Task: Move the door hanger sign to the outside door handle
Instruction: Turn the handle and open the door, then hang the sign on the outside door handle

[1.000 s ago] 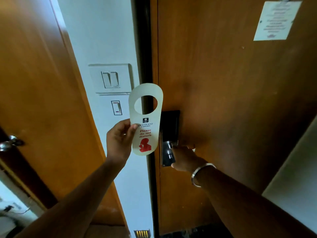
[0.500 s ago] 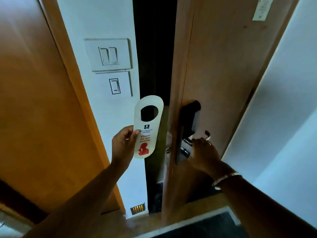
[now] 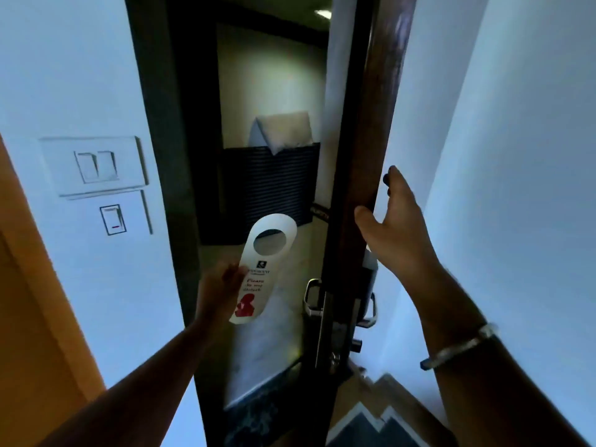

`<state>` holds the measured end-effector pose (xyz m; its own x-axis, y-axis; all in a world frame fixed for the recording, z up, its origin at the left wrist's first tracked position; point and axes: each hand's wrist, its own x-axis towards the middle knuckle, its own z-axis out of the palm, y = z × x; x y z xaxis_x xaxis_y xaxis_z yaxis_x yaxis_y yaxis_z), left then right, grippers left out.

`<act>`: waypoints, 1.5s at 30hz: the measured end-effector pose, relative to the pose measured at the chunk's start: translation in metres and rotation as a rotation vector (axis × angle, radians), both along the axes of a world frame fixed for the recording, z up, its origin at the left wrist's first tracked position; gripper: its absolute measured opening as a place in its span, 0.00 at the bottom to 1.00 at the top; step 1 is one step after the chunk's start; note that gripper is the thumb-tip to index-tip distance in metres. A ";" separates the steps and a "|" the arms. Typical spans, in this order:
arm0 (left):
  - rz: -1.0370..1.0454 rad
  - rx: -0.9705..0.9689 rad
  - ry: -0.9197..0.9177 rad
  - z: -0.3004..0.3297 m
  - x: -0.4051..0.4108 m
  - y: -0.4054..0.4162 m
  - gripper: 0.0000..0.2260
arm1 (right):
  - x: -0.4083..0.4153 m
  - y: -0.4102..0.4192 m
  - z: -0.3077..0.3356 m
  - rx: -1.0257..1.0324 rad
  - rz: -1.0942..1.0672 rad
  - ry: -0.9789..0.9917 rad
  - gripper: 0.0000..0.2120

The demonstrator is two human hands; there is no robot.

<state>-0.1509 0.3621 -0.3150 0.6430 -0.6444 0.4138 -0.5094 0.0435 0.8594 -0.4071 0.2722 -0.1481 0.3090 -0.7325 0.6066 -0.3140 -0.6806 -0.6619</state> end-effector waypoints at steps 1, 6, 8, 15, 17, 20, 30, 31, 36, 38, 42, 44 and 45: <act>-0.047 0.004 -0.013 0.007 -0.008 -0.011 0.02 | -0.008 0.001 0.018 -0.035 -0.009 -0.030 0.26; -0.264 0.068 0.016 0.031 -0.048 -0.065 0.06 | -0.038 -0.004 0.080 -0.066 -0.137 -0.210 0.22; -0.279 0.083 -0.058 0.033 -0.064 -0.084 0.05 | -0.052 -0.011 0.093 -0.057 -0.205 -0.244 0.22; -0.321 0.021 -0.030 0.041 -0.111 -0.120 0.05 | -0.105 -0.030 0.104 -0.043 -0.354 -0.295 0.19; -0.334 0.032 -0.046 0.040 -0.120 -0.129 0.04 | -0.118 -0.037 0.104 -0.046 -0.383 -0.265 0.20; -0.363 0.041 -0.047 0.036 -0.128 -0.143 0.04 | -0.133 -0.048 0.106 -0.059 -0.426 -0.216 0.23; -0.451 0.108 -0.024 0.006 -0.154 -0.173 0.04 | -0.134 -0.080 0.105 -0.748 -0.677 0.675 0.45; -0.457 0.106 -0.021 0.003 -0.156 -0.173 0.05 | -0.131 -0.086 0.107 -0.782 -0.664 0.863 0.46; -0.486 0.203 0.039 -0.017 -0.168 -0.182 0.13 | -0.139 -0.123 0.099 -0.795 -0.662 1.682 0.50; -0.491 0.256 0.039 -0.023 -0.173 -0.187 0.15 | -0.140 -0.134 0.094 -0.800 -0.693 1.823 0.51; -0.584 0.295 0.117 -0.032 -0.182 -0.186 0.24 | -0.137 -0.142 0.092 -0.791 -0.752 1.897 0.51; -0.699 0.316 0.150 -0.037 -0.179 -0.186 0.35 | -0.137 -0.144 0.091 -0.798 -0.763 1.906 0.50; -0.745 0.356 0.145 -0.041 -0.177 -0.188 0.39 | -0.138 -0.145 0.090 -0.801 -0.762 1.911 0.50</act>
